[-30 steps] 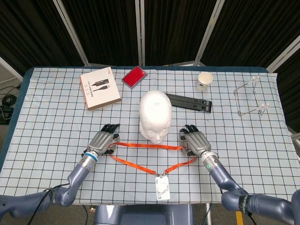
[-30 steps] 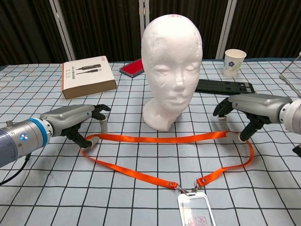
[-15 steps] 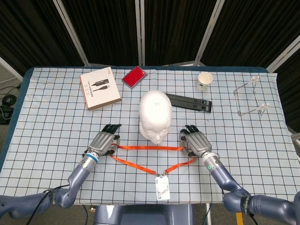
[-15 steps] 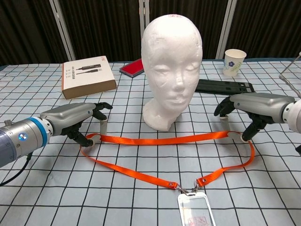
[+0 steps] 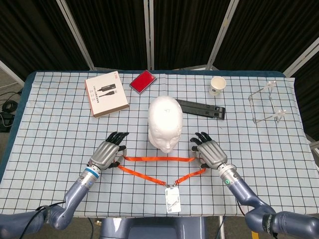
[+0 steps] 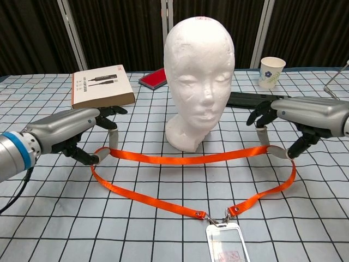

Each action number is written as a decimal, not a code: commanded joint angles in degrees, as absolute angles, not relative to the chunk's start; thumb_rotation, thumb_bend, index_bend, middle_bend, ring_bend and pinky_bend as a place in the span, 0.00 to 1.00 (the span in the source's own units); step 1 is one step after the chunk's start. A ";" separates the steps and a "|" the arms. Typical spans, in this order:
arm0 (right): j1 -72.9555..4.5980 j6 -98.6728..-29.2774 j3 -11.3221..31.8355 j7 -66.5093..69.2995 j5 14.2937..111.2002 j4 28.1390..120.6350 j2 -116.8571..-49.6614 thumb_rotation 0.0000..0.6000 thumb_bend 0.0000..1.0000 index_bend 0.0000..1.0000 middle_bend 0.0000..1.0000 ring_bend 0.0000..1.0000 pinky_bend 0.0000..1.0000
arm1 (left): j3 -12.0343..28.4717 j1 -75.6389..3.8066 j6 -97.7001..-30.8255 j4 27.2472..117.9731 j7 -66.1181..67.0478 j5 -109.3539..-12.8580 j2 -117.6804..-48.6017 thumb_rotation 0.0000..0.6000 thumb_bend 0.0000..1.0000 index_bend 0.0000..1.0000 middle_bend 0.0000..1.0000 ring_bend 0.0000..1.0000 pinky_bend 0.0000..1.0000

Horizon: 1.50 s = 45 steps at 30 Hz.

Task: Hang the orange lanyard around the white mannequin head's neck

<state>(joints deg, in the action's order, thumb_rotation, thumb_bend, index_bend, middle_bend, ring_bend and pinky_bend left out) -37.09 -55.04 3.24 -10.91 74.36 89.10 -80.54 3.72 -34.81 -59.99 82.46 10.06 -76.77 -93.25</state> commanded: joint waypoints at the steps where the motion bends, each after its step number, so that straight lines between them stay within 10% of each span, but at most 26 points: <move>1: -35.67 -59.93 0.58 -4.37 85.01 88.17 -77.27 1.00 0.50 0.73 0.19 0.00 0.00 | 1.82 -32.67 -64.16 85.04 6.70 -81.17 -90.32 1.00 0.54 0.75 0.00 0.00 0.00; 17: -34.06 -72.65 1.95 3.98 96.90 95.11 -69.59 1.00 0.50 0.73 0.21 0.00 0.00 | 5.24 -30.13 -71.59 98.86 1.69 -84.16 -80.95 1.00 0.54 0.78 0.00 0.00 0.00; 45: -36.13 -68.91 14.73 -0.31 79.52 111.01 -64.62 1.00 0.50 0.73 0.22 0.00 0.00 | 18.06 -34.96 -66.38 112.20 4.55 -65.68 -71.66 1.00 0.55 0.80 0.00 0.00 0.00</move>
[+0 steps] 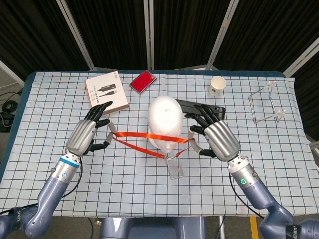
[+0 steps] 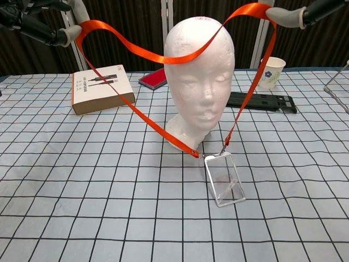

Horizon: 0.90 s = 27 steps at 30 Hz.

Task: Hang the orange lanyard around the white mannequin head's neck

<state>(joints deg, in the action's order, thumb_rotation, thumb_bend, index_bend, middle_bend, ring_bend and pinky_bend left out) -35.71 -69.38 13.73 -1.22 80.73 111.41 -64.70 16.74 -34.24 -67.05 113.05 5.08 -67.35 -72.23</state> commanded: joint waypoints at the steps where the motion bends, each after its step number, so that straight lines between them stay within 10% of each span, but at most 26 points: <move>1: -36.33 -68.71 15.27 0.18 78.74 110.62 -64.68 1.00 0.50 0.73 0.22 0.00 0.00 | 18.71 -35.22 -66.21 111.68 4.25 -64.82 -71.46 1.00 0.55 0.80 0.00 0.00 0.00; 27: -46.25 -55.70 22.84 0.83 55.48 90.09 -73.04 1.00 0.50 0.73 0.22 0.00 0.00 | 25.09 -47.63 -54.17 96.55 6.72 -43.31 -72.33 1.00 0.55 0.78 0.00 0.00 0.00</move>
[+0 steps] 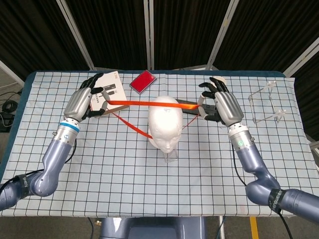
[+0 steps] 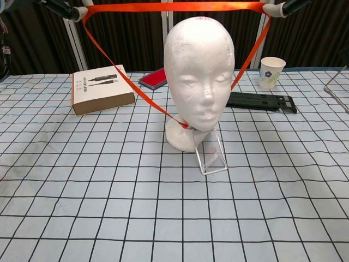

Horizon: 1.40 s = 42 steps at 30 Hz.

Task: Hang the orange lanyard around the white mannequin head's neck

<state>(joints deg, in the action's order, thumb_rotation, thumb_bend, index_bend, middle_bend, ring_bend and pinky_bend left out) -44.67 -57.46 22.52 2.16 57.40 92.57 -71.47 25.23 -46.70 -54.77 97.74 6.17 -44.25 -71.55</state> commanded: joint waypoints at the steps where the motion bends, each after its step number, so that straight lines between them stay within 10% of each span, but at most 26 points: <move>1: -46.52 -55.40 22.85 0.63 55.10 89.42 -73.37 1.00 0.50 0.73 0.22 0.00 0.00 | 25.01 -47.88 -54.05 96.14 6.85 -43.02 -72.56 1.00 0.55 0.77 0.00 0.00 0.00; 15: -51.61 -49.14 22.67 -0.43 51.49 74.48 -80.26 1.00 0.50 0.73 0.22 0.00 0.00 | 23.96 -52.69 -48.68 84.74 6.22 -38.30 -78.58 1.00 0.55 0.66 0.00 0.00 0.00; 19: -52.98 -47.13 22.37 -0.35 50.97 68.47 -82.85 1.00 0.48 0.67 0.21 0.00 0.00 | 23.44 -53.93 -45.85 80.11 5.12 -37.35 -80.67 1.00 0.51 0.26 0.00 0.00 0.00; 22: -53.48 -46.54 22.18 0.34 51.59 65.02 -84.47 1.00 0.26 0.34 0.13 0.00 0.00 | 22.99 -54.39 -44.41 77.13 3.99 -38.51 -82.04 1.00 0.22 0.00 0.00 0.00 0.00; 26: -53.92 -45.78 21.76 0.76 52.39 61.54 -85.97 1.00 0.03 0.08 0.01 0.00 0.00 | 22.96 -54.67 -42.90 74.54 2.11 -39.78 -83.17 1.00 0.00 0.00 0.00 0.00 0.00; 35: -53.94 -47.82 21.45 0.32 55.10 58.70 -87.21 1.00 0.02 0.05 0.00 0.00 0.00 | 22.35 -53.58 -45.09 73.16 0.06 -44.78 -83.58 1.00 0.00 0.00 0.00 0.00 0.00; 42: -51.22 -51.22 20.72 -0.35 57.72 63.88 -83.17 1.00 0.27 0.08 0.01 0.00 0.00 | 21.10 -50.51 -50.22 77.59 0.30 -49.47 -80.60 1.00 0.00 0.00 0.00 0.00 0.00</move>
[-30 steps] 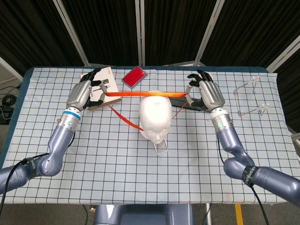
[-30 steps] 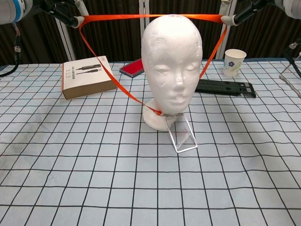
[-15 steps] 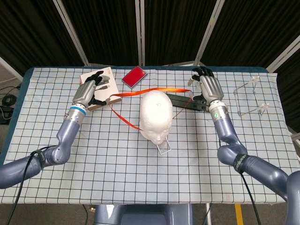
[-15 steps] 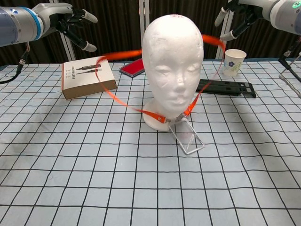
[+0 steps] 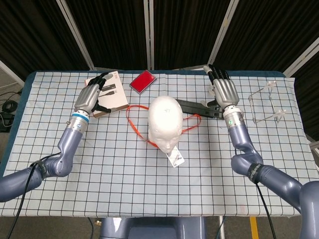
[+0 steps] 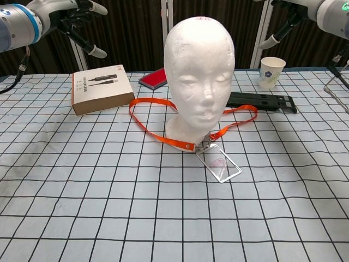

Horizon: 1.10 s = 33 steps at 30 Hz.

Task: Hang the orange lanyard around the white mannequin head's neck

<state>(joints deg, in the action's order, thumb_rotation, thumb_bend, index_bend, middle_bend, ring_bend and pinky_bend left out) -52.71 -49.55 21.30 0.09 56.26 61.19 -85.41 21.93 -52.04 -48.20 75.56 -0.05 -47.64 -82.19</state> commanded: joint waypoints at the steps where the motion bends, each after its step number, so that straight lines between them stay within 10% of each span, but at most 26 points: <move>1: -50.57 -51.83 20.41 -0.50 58.34 65.18 -82.12 1.00 0.36 0.10 0.02 0.00 0.00 | 20.71 -49.87 -51.02 78.44 0.57 -50.11 -79.92 1.00 0.00 0.00 0.00 0.00 0.00; 6: -45.87 -55.42 17.85 -1.99 62.05 73.79 -74.79 1.00 0.60 0.16 0.02 0.00 0.00 | 17.26 -44.94 -58.31 85.43 6.32 -52.52 -74.73 1.00 0.00 0.00 0.00 0.00 0.00; 16: -35.70 -62.60 9.08 -0.89 74.37 85.74 -63.99 1.00 0.68 0.25 0.07 0.00 0.00 | 10.06 -33.12 -73.98 100.74 14.79 -56.05 -66.94 1.00 0.00 0.00 0.00 0.00 0.00; 33: -34.46 -56.74 -1.33 9.62 90.12 86.54 -70.26 1.00 1.00 0.32 0.25 0.14 0.14 | 0.71 -19.08 -85.81 105.93 16.90 -67.28 -63.75 1.00 0.00 0.00 0.00 0.00 0.00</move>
<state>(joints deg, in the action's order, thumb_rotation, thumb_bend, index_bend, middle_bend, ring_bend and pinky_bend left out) -33.40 -58.28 -0.80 8.93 88.95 87.36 -68.42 0.61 -19.30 -85.65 105.82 16.66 -67.00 -63.89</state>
